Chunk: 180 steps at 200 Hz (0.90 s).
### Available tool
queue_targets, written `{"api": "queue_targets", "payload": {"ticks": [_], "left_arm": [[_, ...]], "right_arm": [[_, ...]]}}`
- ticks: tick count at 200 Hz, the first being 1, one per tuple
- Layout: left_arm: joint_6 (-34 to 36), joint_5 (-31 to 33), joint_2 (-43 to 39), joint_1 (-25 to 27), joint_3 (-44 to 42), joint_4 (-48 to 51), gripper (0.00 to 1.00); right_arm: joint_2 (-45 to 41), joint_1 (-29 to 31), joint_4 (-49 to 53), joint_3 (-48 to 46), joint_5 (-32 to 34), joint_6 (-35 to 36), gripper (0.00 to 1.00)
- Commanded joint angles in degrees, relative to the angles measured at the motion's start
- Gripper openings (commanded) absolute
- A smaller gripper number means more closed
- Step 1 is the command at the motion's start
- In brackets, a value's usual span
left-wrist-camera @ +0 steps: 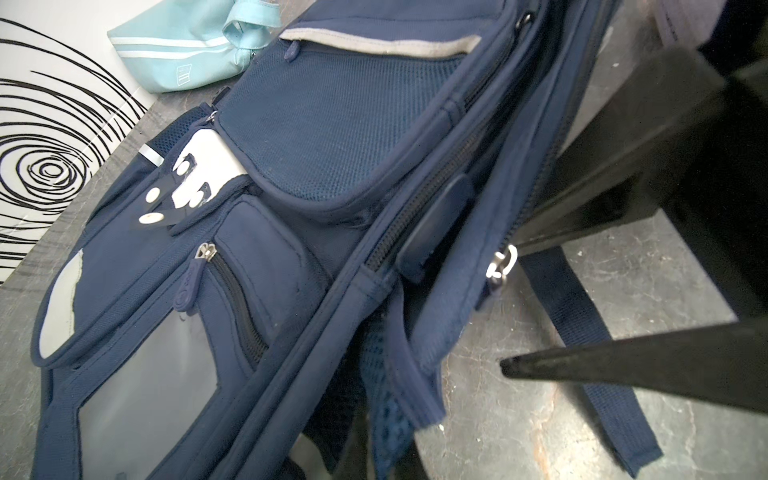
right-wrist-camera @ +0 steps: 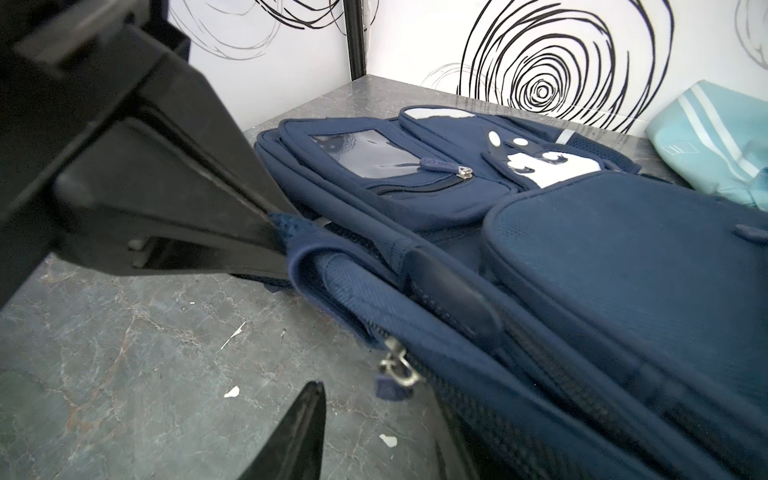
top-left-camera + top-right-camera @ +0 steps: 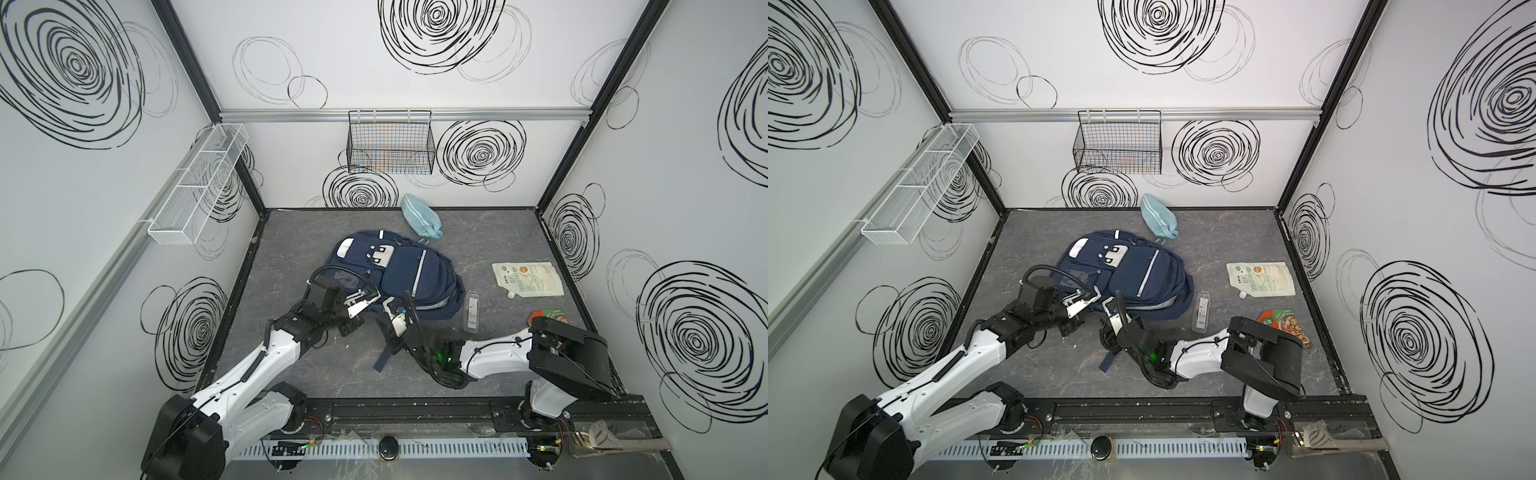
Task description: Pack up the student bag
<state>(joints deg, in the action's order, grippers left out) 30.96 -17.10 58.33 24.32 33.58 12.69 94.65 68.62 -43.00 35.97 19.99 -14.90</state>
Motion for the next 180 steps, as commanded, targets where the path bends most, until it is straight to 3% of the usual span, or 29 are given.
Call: {"api": "queue_targets", "payload": {"ticks": [1,63,100,161,180], "left_arm": [[-0.73,-5.35,-2.16,-0.19,1.67,-5.12,0.00],[-0.81,-6.20,-2.43,-0.19,1.49,-5.50,0.00],[-0.90,-5.29,-2.74,-0.17,1.14,-5.88,0.00],[-1.17,1.10,-2.61,-0.48,0.65,-7.42,0.00],[-1.41,2.15,-2.51,-0.81,0.63,-7.77,0.00]], "right_arm": [[1.61,-0.20,-1.55,2.01,3.35,-0.84,0.45],[3.70,-1.60,-2.90,4.68,3.79,-0.47,0.37],[2.09,-2.71,-3.43,3.46,0.97,-1.87,0.17],[-5.30,-1.74,-1.63,-2.21,-8.57,-3.04,0.00],[-7.74,-1.54,-1.38,-4.10,-11.62,-2.97,0.00]]}}
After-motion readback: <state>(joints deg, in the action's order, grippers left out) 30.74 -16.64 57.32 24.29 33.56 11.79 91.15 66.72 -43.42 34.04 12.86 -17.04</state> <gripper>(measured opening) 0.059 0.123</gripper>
